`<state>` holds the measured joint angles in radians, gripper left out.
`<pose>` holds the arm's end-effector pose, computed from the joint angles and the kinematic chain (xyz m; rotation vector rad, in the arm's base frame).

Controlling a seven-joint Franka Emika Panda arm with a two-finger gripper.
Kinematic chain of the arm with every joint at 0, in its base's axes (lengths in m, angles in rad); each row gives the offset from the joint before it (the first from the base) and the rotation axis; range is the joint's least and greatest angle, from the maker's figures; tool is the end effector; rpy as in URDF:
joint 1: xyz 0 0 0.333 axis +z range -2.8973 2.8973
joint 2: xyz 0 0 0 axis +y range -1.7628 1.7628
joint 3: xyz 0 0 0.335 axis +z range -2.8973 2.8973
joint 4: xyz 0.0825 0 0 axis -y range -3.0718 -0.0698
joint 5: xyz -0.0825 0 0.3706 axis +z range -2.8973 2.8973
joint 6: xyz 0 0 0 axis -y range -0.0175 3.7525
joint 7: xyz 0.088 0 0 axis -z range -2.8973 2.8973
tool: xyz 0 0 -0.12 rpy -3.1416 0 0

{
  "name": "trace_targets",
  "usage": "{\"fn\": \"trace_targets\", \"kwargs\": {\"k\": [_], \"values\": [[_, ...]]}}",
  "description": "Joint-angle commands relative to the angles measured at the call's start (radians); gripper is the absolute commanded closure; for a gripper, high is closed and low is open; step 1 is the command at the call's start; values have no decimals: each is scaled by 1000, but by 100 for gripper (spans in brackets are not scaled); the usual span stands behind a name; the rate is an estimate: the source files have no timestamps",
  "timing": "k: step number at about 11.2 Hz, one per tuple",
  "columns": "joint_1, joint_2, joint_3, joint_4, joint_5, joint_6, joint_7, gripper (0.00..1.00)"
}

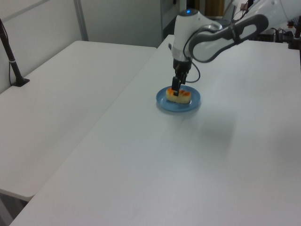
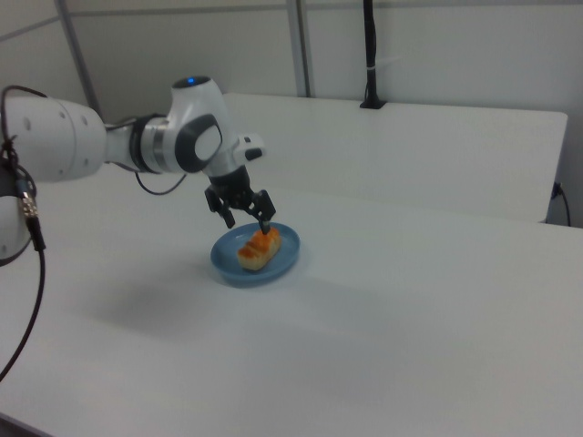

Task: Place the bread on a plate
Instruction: 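Lower the bread roll onto the blue plate and open the gripper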

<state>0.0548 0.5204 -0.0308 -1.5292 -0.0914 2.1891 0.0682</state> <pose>0.7088 0.0163 0.3789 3.0472 0.0133 0.2193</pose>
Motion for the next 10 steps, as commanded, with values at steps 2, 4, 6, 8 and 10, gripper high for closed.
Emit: {"fn": "trace_targets", "kwargs": {"k": [2,4,6,8,10], "values": [[-6,-291,-3,-69,1,-320,21,0],[-13,-390,-3,-91,4,-426,21,0],[-35,-445,-1,-97,19,-488,19,0],[-39,-451,-3,-94,24,-520,19,0],[-39,-448,-3,-94,24,-519,18,0]]}}
